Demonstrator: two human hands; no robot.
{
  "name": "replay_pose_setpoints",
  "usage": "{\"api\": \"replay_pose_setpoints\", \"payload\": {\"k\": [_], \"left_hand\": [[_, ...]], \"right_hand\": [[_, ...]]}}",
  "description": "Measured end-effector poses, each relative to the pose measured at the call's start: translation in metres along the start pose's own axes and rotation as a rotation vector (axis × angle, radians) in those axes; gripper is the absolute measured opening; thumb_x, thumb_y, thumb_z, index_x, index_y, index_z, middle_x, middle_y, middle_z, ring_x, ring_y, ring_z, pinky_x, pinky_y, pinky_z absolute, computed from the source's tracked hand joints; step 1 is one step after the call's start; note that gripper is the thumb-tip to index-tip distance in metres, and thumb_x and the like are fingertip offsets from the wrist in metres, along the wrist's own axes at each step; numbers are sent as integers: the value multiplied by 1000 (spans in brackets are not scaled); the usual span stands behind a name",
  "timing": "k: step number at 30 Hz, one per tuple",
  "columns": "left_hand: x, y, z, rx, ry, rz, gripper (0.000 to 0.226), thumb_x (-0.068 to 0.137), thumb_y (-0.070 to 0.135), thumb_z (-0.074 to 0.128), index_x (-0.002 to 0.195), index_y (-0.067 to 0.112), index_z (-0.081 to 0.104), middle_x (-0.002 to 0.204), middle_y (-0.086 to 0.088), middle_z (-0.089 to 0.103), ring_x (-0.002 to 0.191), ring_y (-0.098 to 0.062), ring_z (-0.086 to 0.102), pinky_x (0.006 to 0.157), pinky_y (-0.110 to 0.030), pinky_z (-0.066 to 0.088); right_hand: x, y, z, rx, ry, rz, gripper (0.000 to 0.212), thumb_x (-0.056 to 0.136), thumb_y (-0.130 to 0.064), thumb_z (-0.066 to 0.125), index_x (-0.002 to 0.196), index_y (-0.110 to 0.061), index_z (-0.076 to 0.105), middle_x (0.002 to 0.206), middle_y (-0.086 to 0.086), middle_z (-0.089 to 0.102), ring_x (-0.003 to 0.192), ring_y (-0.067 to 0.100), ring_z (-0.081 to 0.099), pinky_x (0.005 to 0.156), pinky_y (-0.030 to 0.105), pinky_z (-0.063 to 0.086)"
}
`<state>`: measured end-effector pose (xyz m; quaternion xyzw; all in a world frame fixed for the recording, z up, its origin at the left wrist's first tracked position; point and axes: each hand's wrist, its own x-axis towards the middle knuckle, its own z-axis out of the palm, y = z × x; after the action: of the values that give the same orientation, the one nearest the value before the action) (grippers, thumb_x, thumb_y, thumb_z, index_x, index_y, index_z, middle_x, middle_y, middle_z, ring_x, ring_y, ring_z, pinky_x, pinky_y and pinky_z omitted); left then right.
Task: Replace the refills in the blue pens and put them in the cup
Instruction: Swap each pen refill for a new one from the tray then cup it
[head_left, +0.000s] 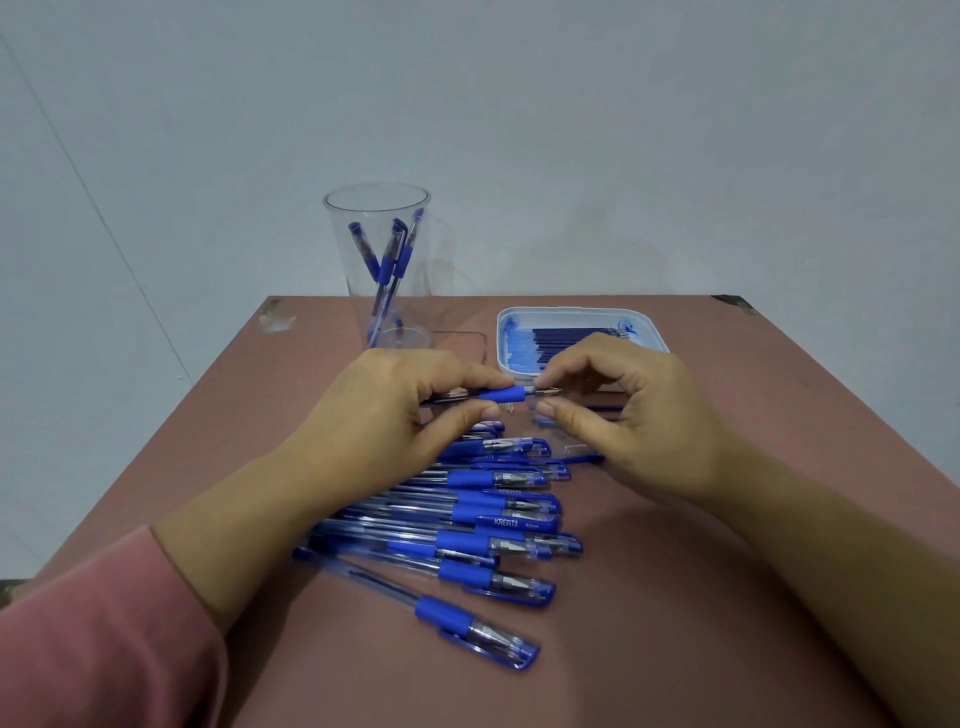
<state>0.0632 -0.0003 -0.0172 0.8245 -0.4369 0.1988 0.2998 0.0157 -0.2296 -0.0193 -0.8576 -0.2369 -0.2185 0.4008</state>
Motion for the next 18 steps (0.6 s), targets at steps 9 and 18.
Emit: {"api": "replay_pose_setpoints", "payload": {"k": [9, 18], "left_hand": [[1, 1, 0, 22, -3, 16, 32, 89, 48, 56, 117, 37, 67, 86, 31, 60, 78, 8, 60, 68, -18, 52], [0, 1, 0, 38, 4, 12, 34, 89, 48, 55, 117, 36, 67, 90, 22, 67, 78, 3, 62, 67, -24, 55]], "right_hand": [[1, -2, 0, -52, 8, -43, 17, 81, -20, 75, 94, -27, 66, 87, -14, 65, 83, 9, 64, 74, 25, 54], [0, -1, 1, -50, 3, -37, 19, 82, -21, 73, 99, -27, 66, 91, -16, 65, 85, 8, 64, 76, 23, 54]]}}
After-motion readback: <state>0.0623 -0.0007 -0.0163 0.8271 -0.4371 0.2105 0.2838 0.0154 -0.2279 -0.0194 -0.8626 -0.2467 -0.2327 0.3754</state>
